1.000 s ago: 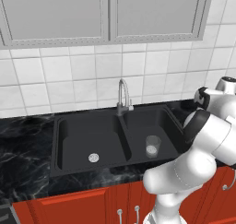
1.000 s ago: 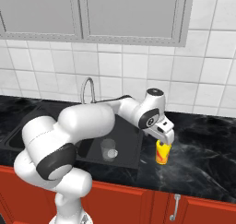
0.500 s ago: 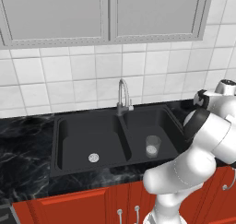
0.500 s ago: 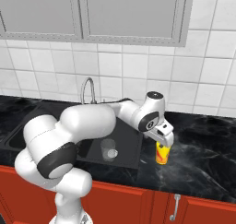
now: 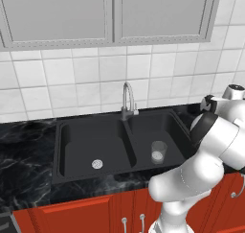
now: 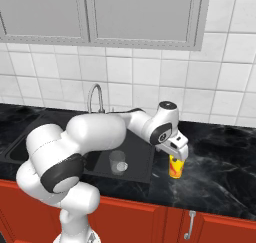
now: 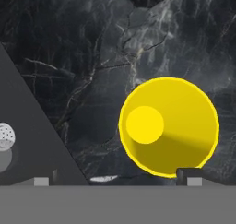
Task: Move any existing items from the left basin to the right basin for drying. Then move the cup from the counter to the left basin of the sink for washing.
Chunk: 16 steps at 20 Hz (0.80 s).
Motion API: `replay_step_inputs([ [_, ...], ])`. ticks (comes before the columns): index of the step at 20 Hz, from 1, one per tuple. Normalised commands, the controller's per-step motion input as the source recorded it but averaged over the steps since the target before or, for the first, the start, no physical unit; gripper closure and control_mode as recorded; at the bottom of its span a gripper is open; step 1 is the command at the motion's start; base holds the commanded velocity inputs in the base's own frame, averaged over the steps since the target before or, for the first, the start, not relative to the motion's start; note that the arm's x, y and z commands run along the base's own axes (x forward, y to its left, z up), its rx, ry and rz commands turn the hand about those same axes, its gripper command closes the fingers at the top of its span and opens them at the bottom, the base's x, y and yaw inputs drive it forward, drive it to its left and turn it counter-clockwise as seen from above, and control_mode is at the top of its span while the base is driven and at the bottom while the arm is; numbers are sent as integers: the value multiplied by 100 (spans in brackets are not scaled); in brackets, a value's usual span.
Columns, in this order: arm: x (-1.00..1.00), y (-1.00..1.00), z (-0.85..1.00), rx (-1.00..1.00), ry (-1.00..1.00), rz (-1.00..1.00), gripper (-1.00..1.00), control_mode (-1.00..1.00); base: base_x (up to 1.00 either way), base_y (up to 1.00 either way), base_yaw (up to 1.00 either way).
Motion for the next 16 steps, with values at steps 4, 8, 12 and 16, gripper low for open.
replay_step_inputs([
  [4, 0, 0, -7, 0, 0, 3, -100, -100, 0, 0, 0],
  [8, 0, 0, -5, 0, 0, 4, -100, -100, 0, 0, 0],
  [12, 0, 0, 0, 0, 0, 5, -100, -100, 0, 0, 0],
  [16, 0, 0, 3, 0, 0, 3, -100, -100, 0, 0, 0],
])
